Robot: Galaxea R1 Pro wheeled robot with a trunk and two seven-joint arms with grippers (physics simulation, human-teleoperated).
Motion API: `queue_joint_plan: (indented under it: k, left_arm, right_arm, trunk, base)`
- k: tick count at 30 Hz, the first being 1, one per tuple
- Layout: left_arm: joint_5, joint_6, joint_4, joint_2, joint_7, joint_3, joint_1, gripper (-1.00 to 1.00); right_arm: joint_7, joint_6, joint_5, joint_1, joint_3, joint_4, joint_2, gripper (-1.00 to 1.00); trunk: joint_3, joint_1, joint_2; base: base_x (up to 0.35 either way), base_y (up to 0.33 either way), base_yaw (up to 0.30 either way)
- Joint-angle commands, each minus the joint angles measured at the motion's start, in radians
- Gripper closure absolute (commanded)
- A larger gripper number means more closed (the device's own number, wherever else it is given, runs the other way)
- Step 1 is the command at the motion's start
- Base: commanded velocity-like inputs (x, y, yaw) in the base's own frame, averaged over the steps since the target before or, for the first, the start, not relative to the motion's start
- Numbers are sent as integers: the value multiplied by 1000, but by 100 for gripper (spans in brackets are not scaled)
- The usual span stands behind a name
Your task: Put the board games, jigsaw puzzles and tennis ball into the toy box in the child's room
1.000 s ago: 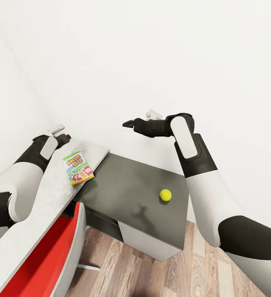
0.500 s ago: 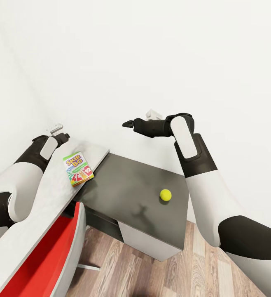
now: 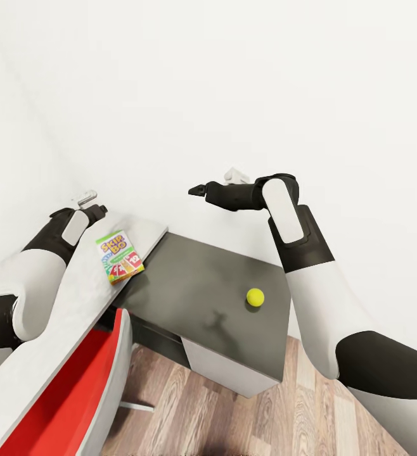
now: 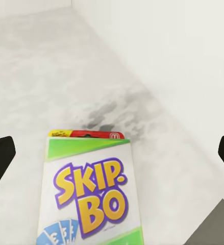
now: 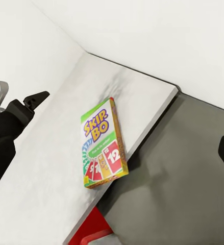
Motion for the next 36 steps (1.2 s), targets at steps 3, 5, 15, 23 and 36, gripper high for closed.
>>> queue_joint_plan:
  k: [3, 5, 15, 23, 36]
  left_arm:
    - [10, 3, -1, 0, 6, 0, -1, -100]
    - [9, 3, 0, 0, 6, -1, -1, -100]
    - [7, 3, 1, -1, 6, -4, -1, -100]
    - [6, 2, 1, -1, 6, -4, -1, -100]
    - [3, 2, 1, -1, 5, -7, -1, -100]
  right_arm:
    - [-10, 2, -10, -1, 1, -1, 0, -100]
    - [-10, 2, -10, -1, 0, -1, 0, -100]
    - [-10, 1, -10, -1, 0, -5, 0, -100]
    - [-12, 2, -22, -2, 1, -4, 0, -100]
    - [-12, 2, -31, -2, 1, -3, 0, -100]
  trunk:
    - [-5, 1, -2]
    - [-8, 1, -2]
    - [-15, 1, -2]
    - [-17, 1, -2]
    - [-36, 1, -2]
  base:
    - [0, 0, 0]
    - [0, 0, 0]
    - [0, 0, 0]
    - [0, 0, 0]
    - [0, 0, 0]
